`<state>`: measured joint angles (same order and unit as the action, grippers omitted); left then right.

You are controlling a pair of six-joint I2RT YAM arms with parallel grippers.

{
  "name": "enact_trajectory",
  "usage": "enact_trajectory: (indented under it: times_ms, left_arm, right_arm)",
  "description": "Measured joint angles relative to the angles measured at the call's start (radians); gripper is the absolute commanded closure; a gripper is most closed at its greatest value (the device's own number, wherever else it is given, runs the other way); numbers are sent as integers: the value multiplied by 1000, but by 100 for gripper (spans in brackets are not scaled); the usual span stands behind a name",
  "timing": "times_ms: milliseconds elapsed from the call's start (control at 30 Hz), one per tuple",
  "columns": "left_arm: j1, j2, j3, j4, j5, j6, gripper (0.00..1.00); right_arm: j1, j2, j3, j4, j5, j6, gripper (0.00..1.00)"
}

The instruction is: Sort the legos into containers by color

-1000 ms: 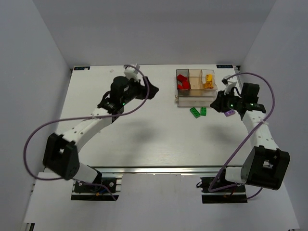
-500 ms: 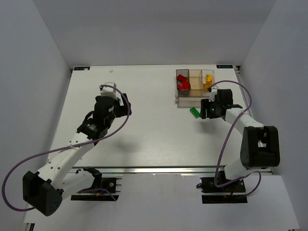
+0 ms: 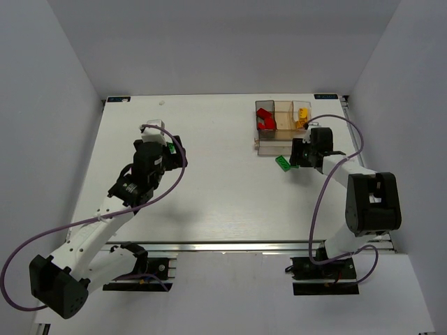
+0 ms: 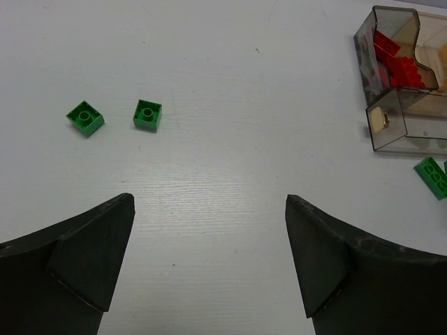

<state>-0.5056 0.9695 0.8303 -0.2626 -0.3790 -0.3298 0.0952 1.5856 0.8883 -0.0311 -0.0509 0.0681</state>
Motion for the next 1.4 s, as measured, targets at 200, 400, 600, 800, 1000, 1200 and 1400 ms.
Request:
enact_trajectory:
  times_ms: [200, 400, 600, 800, 1000, 1200, 1400]
  left_arm:
    - [0, 0, 0, 0, 2, 0, 2]
    - [0, 0, 0, 0, 2, 0, 2]
    - [0, 1, 0, 0, 2, 1, 2]
    - [0, 3, 0, 0, 2, 1, 2]
    - [0, 3, 0, 0, 2, 2, 2]
    - [0, 3, 0, 0, 1, 4, 2]
    - [0, 6, 0, 0, 1, 4, 2]
  right_arm:
    - [10, 95, 16, 15, 76, 34, 38]
    - [13, 117, 25, 44, 121, 53, 38]
    - [13, 142, 55, 64, 136, 69, 38]
    - [13, 167, 77, 63, 136, 76, 42]
    - [15, 220, 140, 55, 143, 81, 47]
    - [16, 239, 161, 24, 150, 81, 50]
    - [16, 242, 161, -6, 150, 71, 48]
